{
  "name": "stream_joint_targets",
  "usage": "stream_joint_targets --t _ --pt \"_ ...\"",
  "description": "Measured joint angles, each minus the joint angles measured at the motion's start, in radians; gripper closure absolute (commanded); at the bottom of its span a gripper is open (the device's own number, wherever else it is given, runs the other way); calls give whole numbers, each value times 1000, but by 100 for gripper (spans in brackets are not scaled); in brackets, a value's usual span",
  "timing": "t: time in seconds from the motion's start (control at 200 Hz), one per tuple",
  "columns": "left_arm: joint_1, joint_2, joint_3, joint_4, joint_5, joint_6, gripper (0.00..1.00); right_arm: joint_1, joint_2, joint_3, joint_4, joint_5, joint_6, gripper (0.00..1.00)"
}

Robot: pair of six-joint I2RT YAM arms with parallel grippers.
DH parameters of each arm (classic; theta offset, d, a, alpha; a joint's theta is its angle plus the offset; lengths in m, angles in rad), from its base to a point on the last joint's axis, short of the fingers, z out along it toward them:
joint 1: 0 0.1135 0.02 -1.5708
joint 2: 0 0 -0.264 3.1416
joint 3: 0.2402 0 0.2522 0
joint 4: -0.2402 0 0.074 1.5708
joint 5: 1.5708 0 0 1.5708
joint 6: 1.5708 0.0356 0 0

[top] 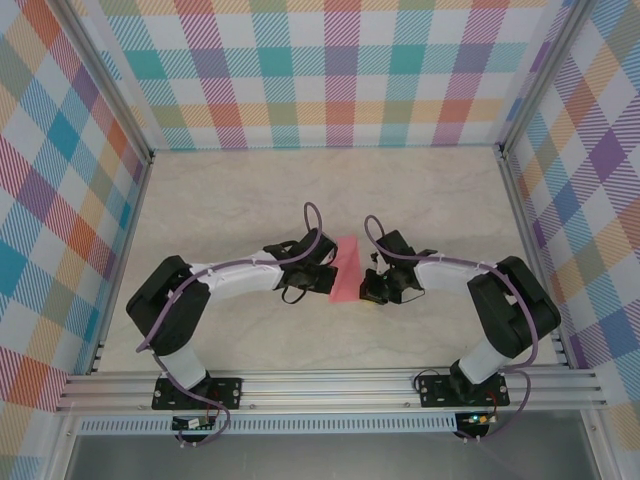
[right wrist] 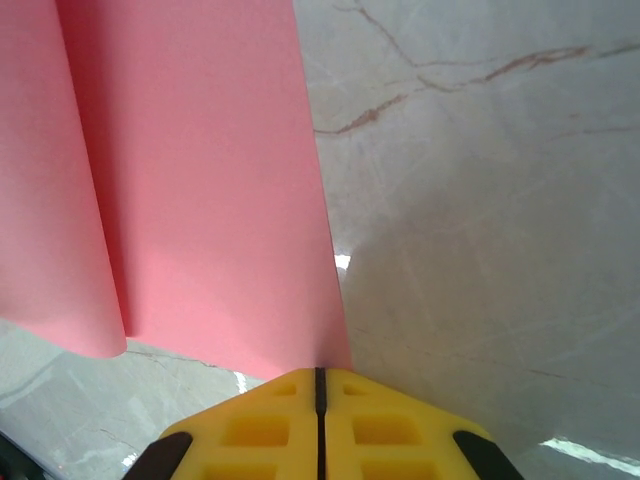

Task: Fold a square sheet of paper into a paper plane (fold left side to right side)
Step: Fold the triangle a second time at the center of the table.

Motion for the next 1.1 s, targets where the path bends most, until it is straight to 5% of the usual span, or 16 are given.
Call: stream_joint_targets --t 1.1 --pt "16 118 85 -9 6 53 99 5 11 21 -31 12 -28 92"
